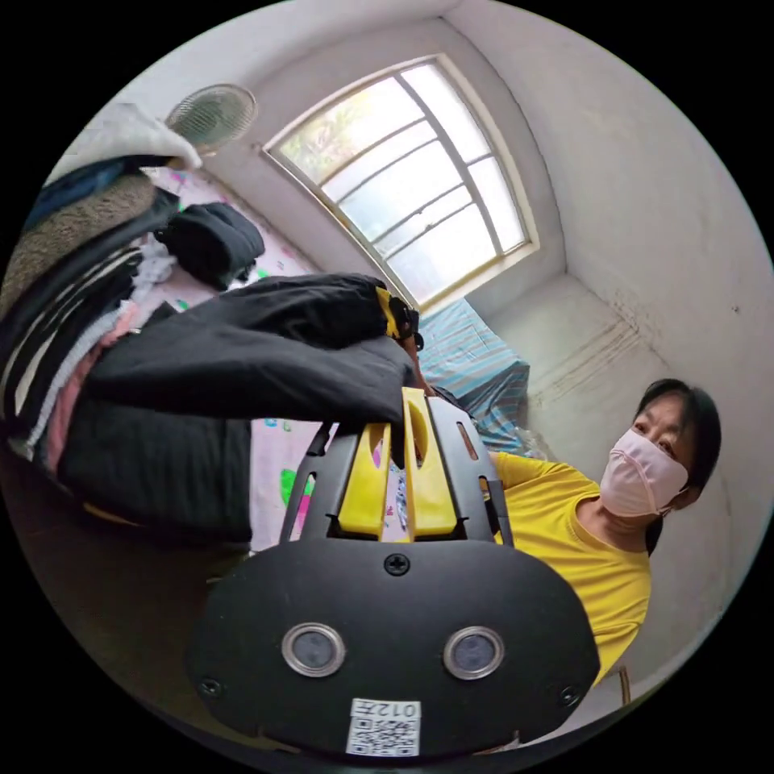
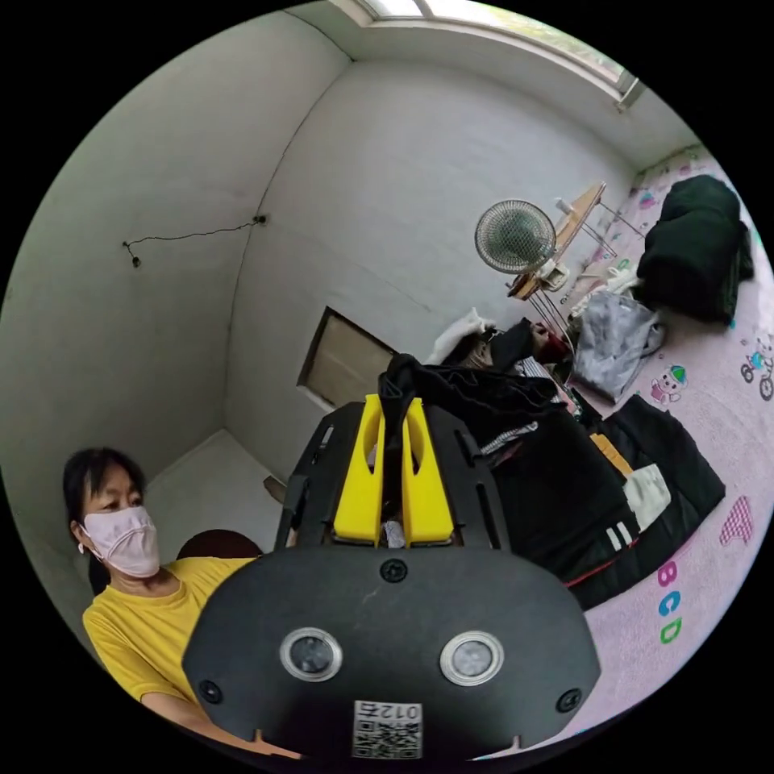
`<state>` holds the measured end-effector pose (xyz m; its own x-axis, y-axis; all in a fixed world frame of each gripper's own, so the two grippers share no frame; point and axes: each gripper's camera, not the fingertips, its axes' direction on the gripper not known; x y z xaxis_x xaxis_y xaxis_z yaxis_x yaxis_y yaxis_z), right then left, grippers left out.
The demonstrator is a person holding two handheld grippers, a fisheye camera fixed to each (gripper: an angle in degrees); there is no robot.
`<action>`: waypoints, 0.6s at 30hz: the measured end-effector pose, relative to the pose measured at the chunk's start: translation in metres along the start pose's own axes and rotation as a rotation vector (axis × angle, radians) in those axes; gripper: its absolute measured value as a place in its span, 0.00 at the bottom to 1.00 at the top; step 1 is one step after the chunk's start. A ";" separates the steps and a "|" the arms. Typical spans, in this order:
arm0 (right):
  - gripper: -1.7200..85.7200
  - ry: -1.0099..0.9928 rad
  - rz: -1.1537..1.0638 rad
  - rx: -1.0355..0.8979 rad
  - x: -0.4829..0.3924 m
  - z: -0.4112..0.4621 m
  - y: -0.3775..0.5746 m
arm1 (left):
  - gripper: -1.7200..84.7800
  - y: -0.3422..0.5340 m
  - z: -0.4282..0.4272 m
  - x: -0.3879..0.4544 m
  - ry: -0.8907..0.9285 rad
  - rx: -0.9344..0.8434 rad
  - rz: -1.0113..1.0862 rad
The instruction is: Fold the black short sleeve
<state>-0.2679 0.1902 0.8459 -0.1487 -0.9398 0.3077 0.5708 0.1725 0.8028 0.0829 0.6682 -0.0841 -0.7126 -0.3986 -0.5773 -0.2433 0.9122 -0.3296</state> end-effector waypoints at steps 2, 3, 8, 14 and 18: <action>0.04 0.041 0.049 -0.031 0.045 0.031 -0.007 | 0.09 0.019 -0.016 -0.041 -0.004 0.017 -0.085; 0.04 0.056 0.112 -0.079 0.084 0.052 -0.007 | 0.09 0.040 -0.019 -0.076 0.016 0.032 -0.176; 0.04 0.305 0.476 -0.274 0.243 0.115 0.034 | 0.07 0.162 0.012 -0.232 0.080 0.061 -0.662; 0.04 0.298 0.499 -0.254 0.297 0.137 0.039 | 0.05 0.226 0.005 -0.258 0.221 0.223 -0.696; 0.04 0.226 0.396 -0.283 0.294 0.159 0.023 | 0.03 0.218 -0.028 -0.229 0.153 0.263 -0.574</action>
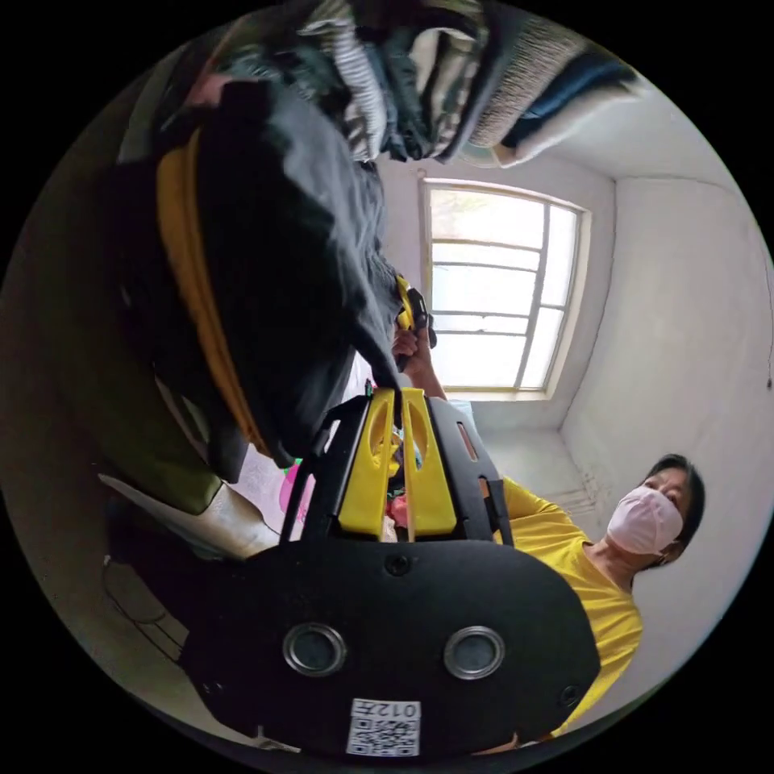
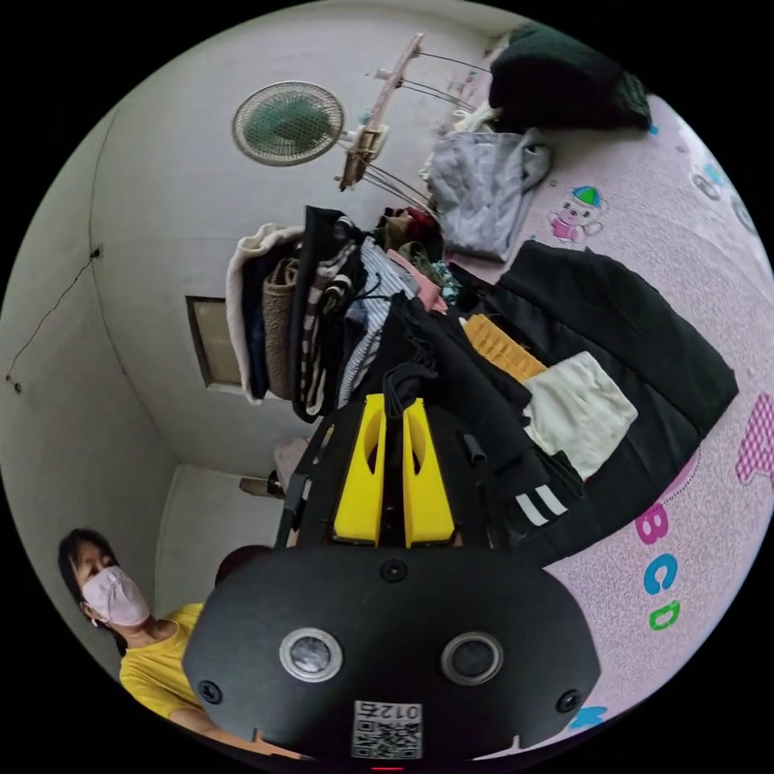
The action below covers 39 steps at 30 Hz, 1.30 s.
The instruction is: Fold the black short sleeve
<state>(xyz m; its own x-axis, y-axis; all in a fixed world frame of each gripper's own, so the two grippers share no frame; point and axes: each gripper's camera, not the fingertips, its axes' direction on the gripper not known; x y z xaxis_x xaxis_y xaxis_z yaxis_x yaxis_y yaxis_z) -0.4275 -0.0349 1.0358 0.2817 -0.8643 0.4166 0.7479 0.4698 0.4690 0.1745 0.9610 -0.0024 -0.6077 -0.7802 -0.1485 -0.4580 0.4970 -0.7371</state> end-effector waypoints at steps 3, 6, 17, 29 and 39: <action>0.04 -0.012 -0.015 0.014 0.007 0.011 -0.004 | 0.03 0.005 -0.009 0.006 -0.026 -0.011 0.013; 0.04 0.011 0.009 0.030 0.028 0.023 -0.003 | 0.03 0.011 -0.009 -0.005 -0.067 -0.069 -0.014; 0.04 0.182 0.151 0.089 0.092 0.056 0.021 | 0.03 0.051 -0.049 -0.025 -0.249 -0.164 -0.077; 0.02 0.487 -0.392 0.029 -0.006 0.205 0.071 | 0.02 -0.023 -0.063 0.125 -0.972 -0.064 0.403; 0.02 0.752 -0.582 -0.021 -0.027 0.279 0.154 | 0.02 -0.001 -0.087 0.190 -1.131 -0.037 0.486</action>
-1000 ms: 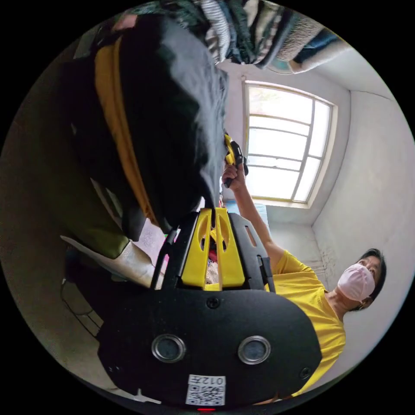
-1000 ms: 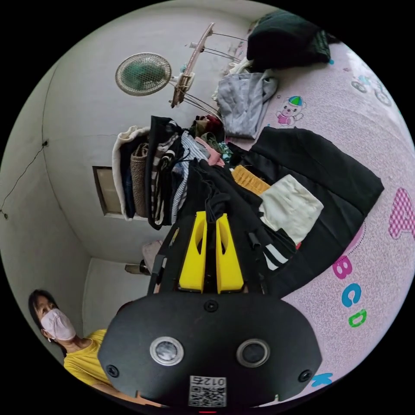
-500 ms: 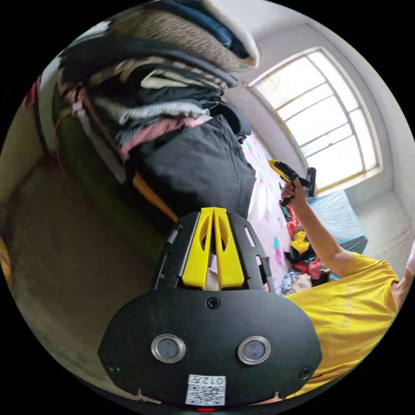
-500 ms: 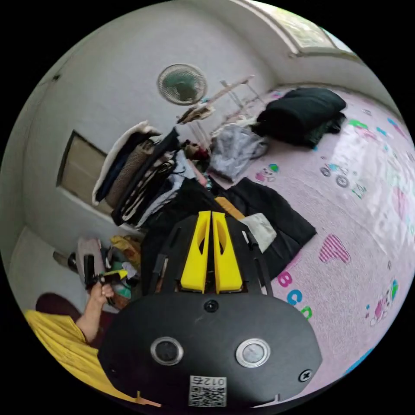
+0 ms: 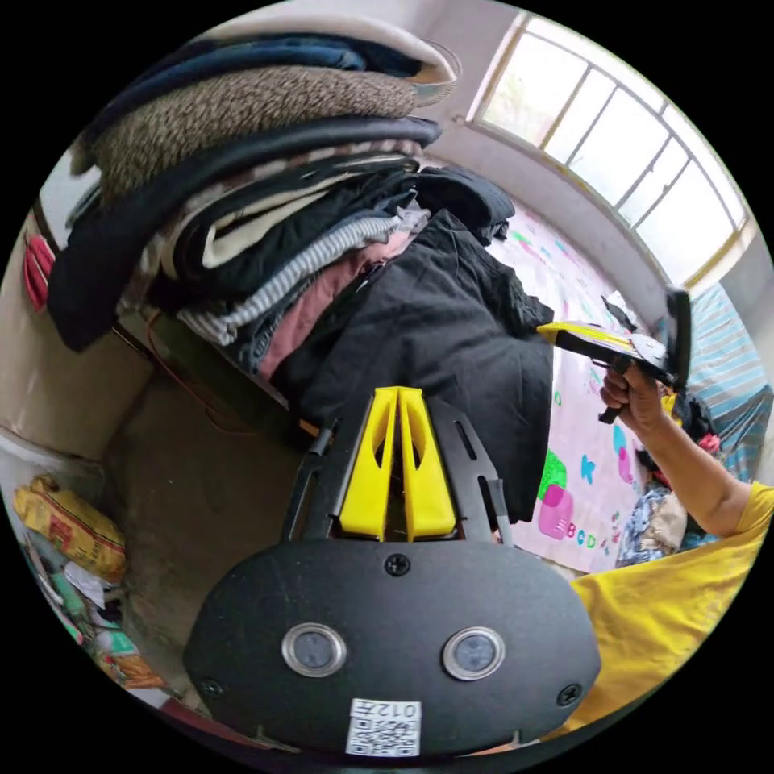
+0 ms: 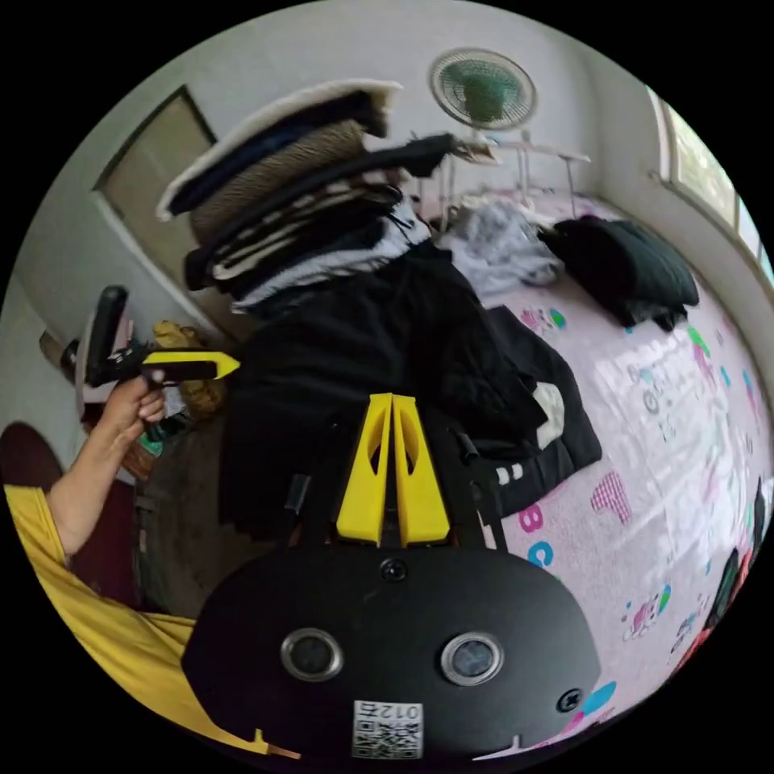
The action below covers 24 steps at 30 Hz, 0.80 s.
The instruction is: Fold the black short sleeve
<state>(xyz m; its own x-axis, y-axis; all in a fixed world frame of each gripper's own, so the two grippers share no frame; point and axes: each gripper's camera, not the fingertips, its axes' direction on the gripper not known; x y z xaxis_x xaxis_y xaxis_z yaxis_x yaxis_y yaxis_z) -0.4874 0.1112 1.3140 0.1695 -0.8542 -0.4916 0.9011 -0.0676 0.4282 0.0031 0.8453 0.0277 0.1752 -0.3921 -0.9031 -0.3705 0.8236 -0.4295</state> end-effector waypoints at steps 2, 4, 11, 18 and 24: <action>0.02 -0.059 -0.116 0.024 -0.042 0.001 0.006 | 0.02 -0.009 -0.005 0.004 -0.029 -0.031 0.036; 0.02 -0.072 -0.241 -0.039 -0.094 0.025 0.016 | 0.02 -0.017 0.000 0.000 -0.025 -0.076 0.020; 0.02 0.072 -0.344 -0.070 -0.150 0.067 0.069 | 0.02 -0.008 -0.015 -0.008 -0.001 -0.091 0.016; 0.02 0.000 -0.268 -0.036 -0.160 0.005 0.072 | 0.02 -0.001 -0.118 0.017 -0.020 0.095 0.056; 0.02 0.014 -0.216 -0.156 -0.161 0.013 0.098 | 0.02 0.000 -0.113 0.039 -0.075 -0.077 0.113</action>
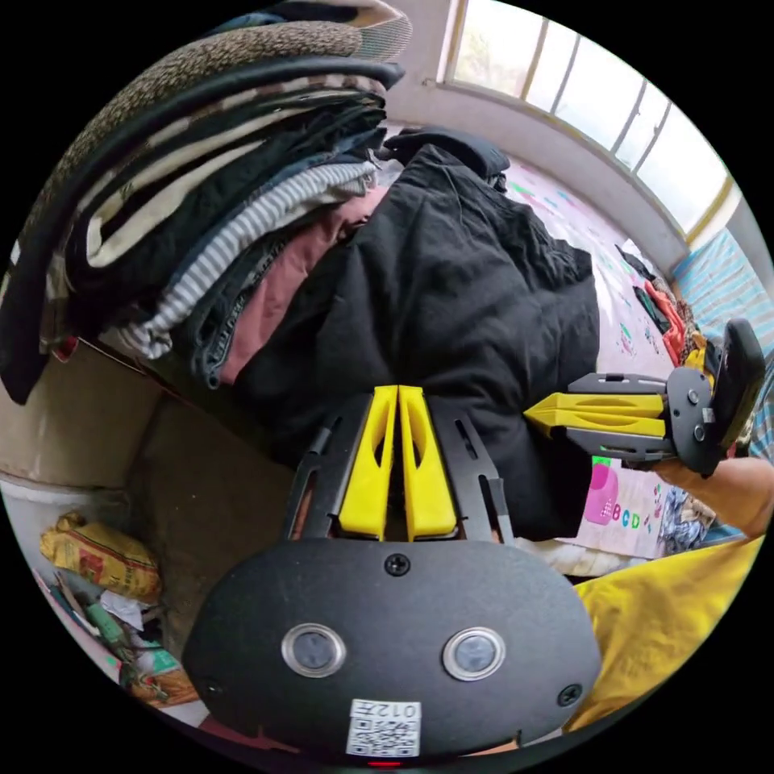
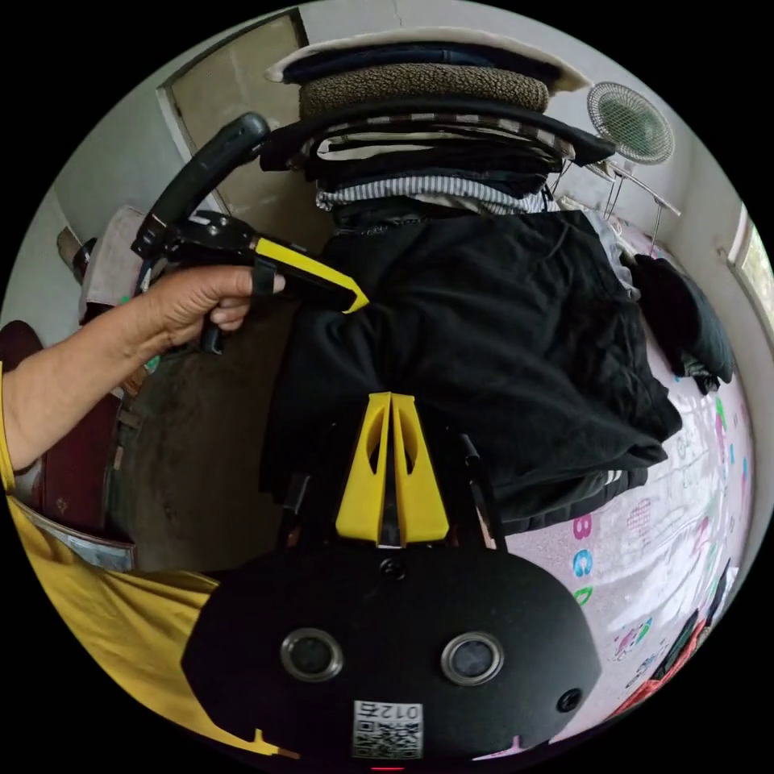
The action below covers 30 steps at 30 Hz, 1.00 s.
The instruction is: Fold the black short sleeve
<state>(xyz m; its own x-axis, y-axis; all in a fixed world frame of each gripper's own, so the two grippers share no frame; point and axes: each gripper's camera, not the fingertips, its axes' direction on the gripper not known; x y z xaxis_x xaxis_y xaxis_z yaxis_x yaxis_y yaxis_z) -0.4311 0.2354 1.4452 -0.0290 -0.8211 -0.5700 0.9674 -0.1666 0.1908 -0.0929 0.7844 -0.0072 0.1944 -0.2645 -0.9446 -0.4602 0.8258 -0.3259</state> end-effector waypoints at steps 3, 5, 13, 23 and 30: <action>0.02 -0.050 0.067 -0.001 -0.003 -0.027 0.002 | 0.02 0.003 -0.033 -0.004 0.060 0.021 -0.045; 0.02 -0.052 0.031 0.049 -0.014 -0.051 0.006 | 0.02 0.007 -0.061 0.002 0.020 0.067 -0.040; 0.02 0.075 -0.004 -0.006 -0.057 -0.081 0.028 | 0.02 0.014 -0.112 0.029 -0.130 0.056 0.014; 0.02 -0.242 0.329 0.015 -0.028 -0.184 0.048 | 0.02 -0.002 -0.228 0.036 -0.081 0.109 -0.133; 0.02 -0.314 0.456 0.308 -0.012 -0.351 0.152 | 0.03 -0.012 -0.342 0.118 0.278 0.388 -0.092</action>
<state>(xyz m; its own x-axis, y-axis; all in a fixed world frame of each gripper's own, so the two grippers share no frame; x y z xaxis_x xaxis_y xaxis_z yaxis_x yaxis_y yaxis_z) -0.1953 0.4113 1.2006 0.2518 -0.9597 -0.1245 0.7846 0.1272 0.6069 -0.3609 0.5732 -0.1280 -0.0443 -0.4249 -0.9042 -0.0846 0.9034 -0.4204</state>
